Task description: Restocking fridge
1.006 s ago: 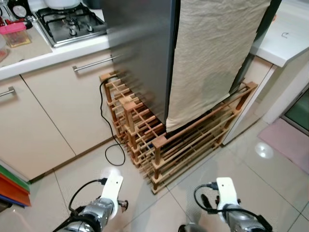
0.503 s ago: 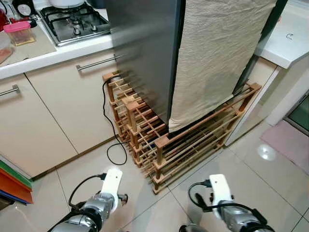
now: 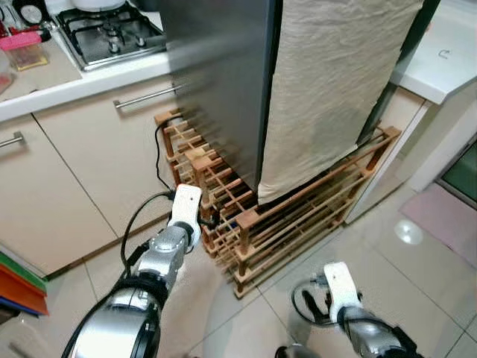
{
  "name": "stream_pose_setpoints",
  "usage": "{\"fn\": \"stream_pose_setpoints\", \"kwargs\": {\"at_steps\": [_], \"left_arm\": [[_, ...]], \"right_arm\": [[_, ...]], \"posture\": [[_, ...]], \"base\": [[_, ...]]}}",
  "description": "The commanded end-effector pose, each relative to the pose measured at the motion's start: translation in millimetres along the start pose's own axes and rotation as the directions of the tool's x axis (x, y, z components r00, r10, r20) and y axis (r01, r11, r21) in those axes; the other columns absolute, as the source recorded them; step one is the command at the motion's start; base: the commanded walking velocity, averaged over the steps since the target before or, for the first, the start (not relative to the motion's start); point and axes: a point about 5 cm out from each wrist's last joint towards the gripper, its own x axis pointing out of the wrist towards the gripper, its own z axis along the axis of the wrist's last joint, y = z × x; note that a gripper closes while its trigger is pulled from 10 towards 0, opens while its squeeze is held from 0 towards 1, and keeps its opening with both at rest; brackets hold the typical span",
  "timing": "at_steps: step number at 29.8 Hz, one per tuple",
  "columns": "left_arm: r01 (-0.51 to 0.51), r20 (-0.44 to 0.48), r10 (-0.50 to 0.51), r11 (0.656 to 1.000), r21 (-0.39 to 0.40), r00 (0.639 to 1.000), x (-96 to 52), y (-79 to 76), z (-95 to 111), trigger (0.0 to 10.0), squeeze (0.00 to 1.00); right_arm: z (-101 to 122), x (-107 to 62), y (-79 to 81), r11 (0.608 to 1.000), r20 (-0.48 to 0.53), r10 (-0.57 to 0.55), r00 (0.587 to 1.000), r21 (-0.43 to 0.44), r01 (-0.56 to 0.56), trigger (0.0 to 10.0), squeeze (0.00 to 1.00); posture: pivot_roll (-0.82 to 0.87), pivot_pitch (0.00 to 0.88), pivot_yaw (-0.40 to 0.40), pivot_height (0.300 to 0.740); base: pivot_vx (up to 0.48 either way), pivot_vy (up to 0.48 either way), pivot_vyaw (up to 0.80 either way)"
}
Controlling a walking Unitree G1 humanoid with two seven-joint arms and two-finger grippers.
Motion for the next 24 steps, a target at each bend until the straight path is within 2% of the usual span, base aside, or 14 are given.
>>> {"fn": "stream_pose_setpoints", "kwargs": {"at_steps": [1, 4, 5, 9, 11, 12, 14, 17, 20, 24], "left_arm": [[0.041, 0.068, -0.042, 0.999, 0.018, 0.997, 2.2, -4.7, 17.2, 10.0, 0.00], [0.120, 0.173, -0.127, 0.992, 0.049, 0.977, 0.5, -16.3, 45.5, 10.0, 0.00], [0.149, 0.203, -0.158, 0.987, 0.061, 0.966, 0.4, -20.9, 57.0, 10.0, 0.00], [0.214, 0.237, -0.225, 0.974, 0.072, 0.945, 3.2, -30.8, 76.4, 10.0, 0.00], [0.258, 0.260, -0.273, 0.962, 0.092, 0.926, 3.4, -39.8, 89.1, 10.0, 0.00], [0.258, 0.260, -0.273, 0.962, 0.092, 0.926, 3.4, -39.8, 89.1, 10.0, 0.00], [0.301, 0.289, -0.315, 0.949, 0.094, 0.904, 2.9, -48.3, 104.7, 10.0, 0.00], [0.312, 0.299, -0.326, 0.945, 0.095, 0.897, 2.2, -50.7, 110.2, 10.0, 0.00], [0.364, 0.321, -0.376, 0.926, 0.100, 0.869, -3.8, -59.0, 126.5, 10.0, 0.00], [0.384, 0.328, -0.395, 0.918, 0.100, 0.858, -5.7, -62.7, 131.1, 10.0, 0.00]], "right_arm": [[2.4, 0.0, -2.4, 1.000, 0.010, -0.014, 1.000, -0.020, 0.014, 10.0, 0.00], [6.2, 1.5, 0.9, 1.000, 0.025, -0.015, 1.000, 0.001, 0.015, 10.0, 0.00], [-0.3, -1.2, -3.4, 1.000, 0.017, -0.016, 1.000, 0.002, 0.016, 10.0, 0.00], [-8.6, -5.6, -11.3, 1.000, 0.013, -0.019, 1.000, 0.000, 0.019, 10.0, 0.00], [-1.6, -4.4, -11.9, 1.000, 0.042, -0.021, 0.999, 0.007, 0.021, 10.0, 0.00], [-1.6, -4.4, -11.9, 1.000, 0.042, -0.021, 0.999, 0.007, 0.021, 10.0, 0.00], [4.2, -2.7, -10.5, 1.000, 0.056, -0.014, 0.998, -0.003, 0.014, 10.0, 0.00], [5.1, -2.3, -10.0, 1.000, 0.055, -0.011, 0.998, -0.008, 0.012, 10.0, 0.00], [-0.3, -2.7, -10.1, 1.000, 0.021, -0.017, 1.000, -0.019, 0.017, 10.0, 0.00], [-2.0, -3.1, -10.9, 1.000, 0.011, -0.019, 1.000, -0.025, 0.020, 10.0, 0.00]], "posture": [[-0.08, 0.046, 0.006, 0.740], [-0.09, 0.051, 0.007, 0.740], [-0.09, 0.052, 0.006, 0.740], [-0.09, 0.053, 0.003, 0.740], [-0.09, 0.054, 0.001, 0.740], [-0.09, 0.054, 0.001, 0.740], [-0.10, 0.056, 0.002, 0.740], [-0.10, 0.057, 0.002, 0.740], [-0.10, 0.062, -0.003, 0.740], [-0.10, 0.067, -0.007, 0.740]], "base": [[0.000, 0.000, 0.00], [0.000, 0.000, 0.00], [0.000, 0.000, 0.00], [0.000, 0.000, 0.00], [0.000, 0.000, 0.00], [0.000, 0.000, 0.00], [0.000, 0.000, 0.00], [0.000, 0.000, 0.00], [0.000, 0.000, 0.00], [0.000, 0.000, 0.00]]}}
